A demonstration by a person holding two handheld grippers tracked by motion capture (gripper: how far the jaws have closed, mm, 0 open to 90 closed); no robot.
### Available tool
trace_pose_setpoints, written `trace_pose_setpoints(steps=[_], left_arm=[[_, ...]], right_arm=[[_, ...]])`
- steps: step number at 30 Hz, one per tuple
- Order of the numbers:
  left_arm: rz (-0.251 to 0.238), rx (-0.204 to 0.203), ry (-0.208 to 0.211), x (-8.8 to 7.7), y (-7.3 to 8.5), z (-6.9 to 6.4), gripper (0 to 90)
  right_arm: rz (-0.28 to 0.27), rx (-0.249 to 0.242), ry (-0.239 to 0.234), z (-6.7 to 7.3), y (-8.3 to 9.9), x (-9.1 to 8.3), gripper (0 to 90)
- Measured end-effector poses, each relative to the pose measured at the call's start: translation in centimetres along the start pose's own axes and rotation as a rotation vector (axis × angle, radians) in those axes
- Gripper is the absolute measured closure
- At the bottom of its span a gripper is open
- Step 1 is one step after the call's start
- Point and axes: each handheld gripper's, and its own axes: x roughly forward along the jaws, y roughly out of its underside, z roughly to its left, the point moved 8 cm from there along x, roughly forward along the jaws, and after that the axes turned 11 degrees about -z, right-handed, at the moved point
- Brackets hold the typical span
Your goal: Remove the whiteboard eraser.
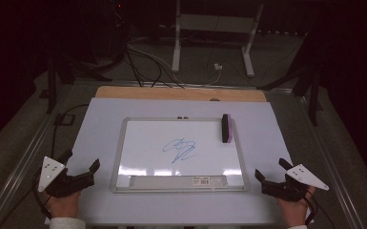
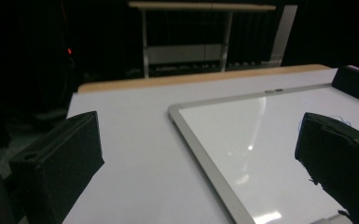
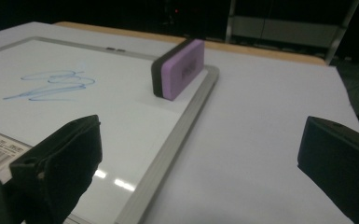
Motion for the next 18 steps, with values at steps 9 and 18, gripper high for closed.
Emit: trace_pose_setpoints(steps=[9, 18], left_arm=[[0.015, 0.005, -0.026, -0.26, -0.52, -0.52, 0.5], [0.007, 0.001, -0.02, -0.29, -0.25, -0.62, 0.5]], right_arm=[[-0.018, 0.003, 0.028, -0.31, -0.34, -0.38, 0.1], [0.002, 0.035, 0.033, -0.24, -0.9, -0.5, 0.0]])
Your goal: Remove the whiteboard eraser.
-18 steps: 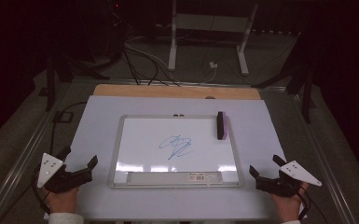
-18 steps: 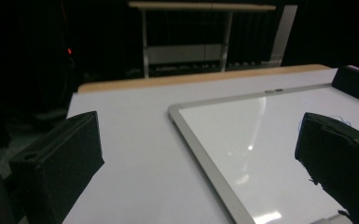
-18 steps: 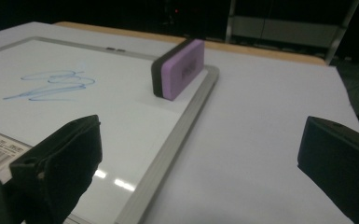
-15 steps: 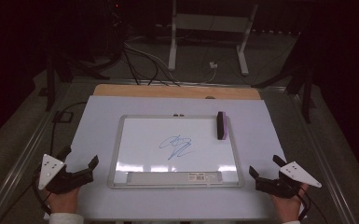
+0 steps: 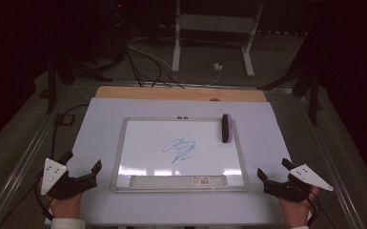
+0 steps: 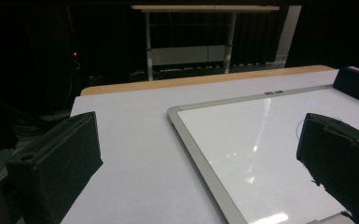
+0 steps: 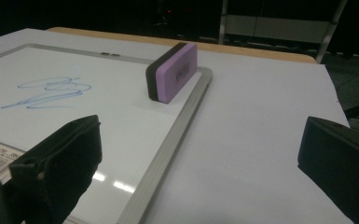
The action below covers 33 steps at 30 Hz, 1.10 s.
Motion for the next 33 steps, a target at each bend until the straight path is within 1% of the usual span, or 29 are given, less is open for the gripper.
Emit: trace_pose_setpoints(steps=[3, 5, 7, 8, 10, 13, 14, 17, 20, 24, 27, 30, 33], left_arm=[[-0.018, 0.011, -0.006, -0.1, 0.0, 0.1, 0.5], [-0.015, 0.009, 0.0, -0.1, 0.3, 0.1, 0.5], [-0.013, 0.006, 0.002, -0.1, 0.5, 0.0, 0.5], [-0.013, 0.001, 0.005, -0.1, 0.5, 0.0, 0.5], [-0.009, 0.004, 0.003, -0.2, 0.6, 0.1, 0.5], [0.019, -0.031, 0.012, -0.3, 0.8, 0.0, 0.5], [0.025, -0.033, 0.016, -0.3, 0.9, -0.1, 0.5], [0.034, -0.014, 0.012, -0.3, 1.0, -0.2, 0.5], [0.044, -0.012, 0.013, -0.3, 1.3, -0.3, 0.5], [0.043, -0.027, 0.01, -0.3, 1.4, -0.3, 0.5], [0.041, -0.027, 0.003, -0.3, 1.4, -0.2, 0.5], [0.04, -0.037, -0.005, -0.3, 1.5, 0.0, 0.5], [0.048, -0.036, -0.009, -0.3, 1.7, 0.1, 0.5]], right_arm=[[-0.014, 0.007, 0.009, 0.0, -0.5, 0.0, 0.0], [-0.019, 0.013, 0.007, 0.0, -0.6, 0.0, 0.0], [-0.04, 0.003, -0.002, 0.0, -1.1, -0.1, 0.0], [-0.045, 0.002, -0.006, 0.1, -1.3, -0.1, 0.0], [-0.051, 0.001, -0.012, 0.2, -1.9, 0.0, 0.1], [-0.055, -0.005, -0.012, 0.1, -2.3, 0.1, 0.0], [-0.049, -0.009, -0.011, 0.1, -2.4, 0.2, 0.0], [-0.032, -0.007, -0.013, 0.1, -2.7, 0.5, 0.0], [-0.011, -0.01, -0.013, 0.0, -3.0, 0.9, 0.1], [0.001, 0.003, -0.019, 0.0, -3.4, 1.4, 0.1], [0.001, 0.015, -0.022, -0.1, -3.7, 1.9, 0.1], [0.007, 0.012, -0.02, -0.1, -4.1, 2.4, 0.2], [0.012, 0.011, -0.021, 0.0, -4.6, 3.0, 0.1]])
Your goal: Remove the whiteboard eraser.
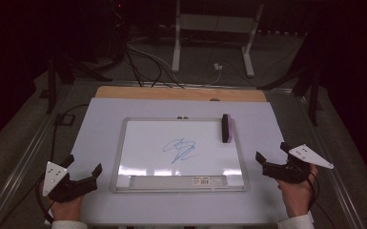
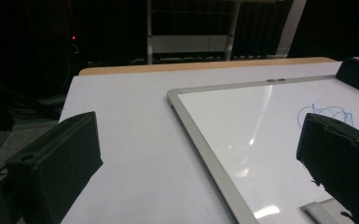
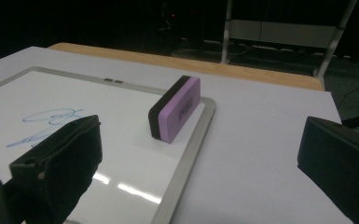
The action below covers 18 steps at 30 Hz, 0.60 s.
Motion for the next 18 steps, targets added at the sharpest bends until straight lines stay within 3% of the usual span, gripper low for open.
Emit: trace_pose_setpoints(steps=[18], left_arm=[[-0.018, 0.007, -0.039, -0.2, -0.1, 0.5, 0.5]], right_arm=[[0.001, 0.023, -0.022, 0.7, -2.7, 3.9, 0.1]])
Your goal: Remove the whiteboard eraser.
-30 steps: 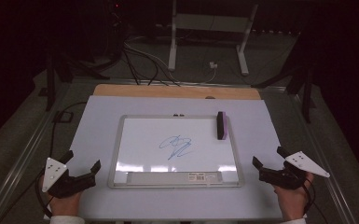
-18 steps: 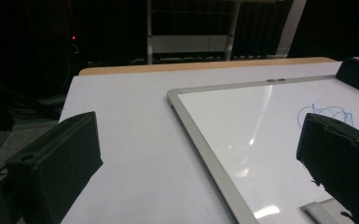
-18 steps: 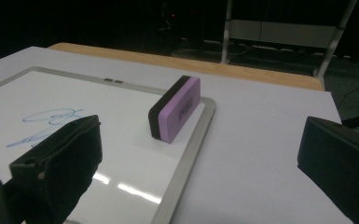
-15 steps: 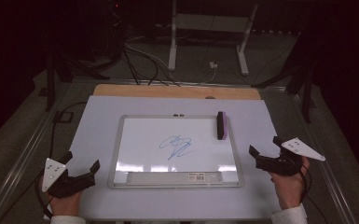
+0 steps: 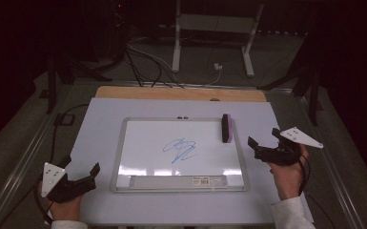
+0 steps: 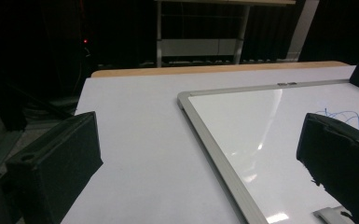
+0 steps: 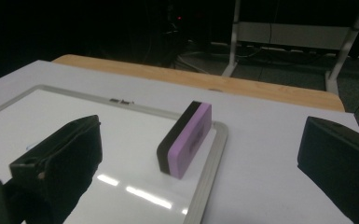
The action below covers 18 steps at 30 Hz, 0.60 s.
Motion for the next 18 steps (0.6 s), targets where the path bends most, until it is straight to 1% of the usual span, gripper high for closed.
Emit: trace_pose_setpoints(steps=[6, 11, 18], left_arm=[[0.003, 0.01, -0.002, 0.0, 0.0, -0.1, 0.6], [0.001, 0.016, -0.007, 0.0, 0.0, -0.1, 0.6], [0.0, 0.017, -0.013, 0.0, 0.0, 0.0, 0.6]], right_arm=[[0.005, 0.02, 0.001, -0.2, -0.5, 1.5, 0.1], [0.014, 0.035, 0.004, -0.4, -0.5, 2.8, 0.1], [0.051, 0.025, 0.007, -0.6, -0.2, 4.6, 0.1]])
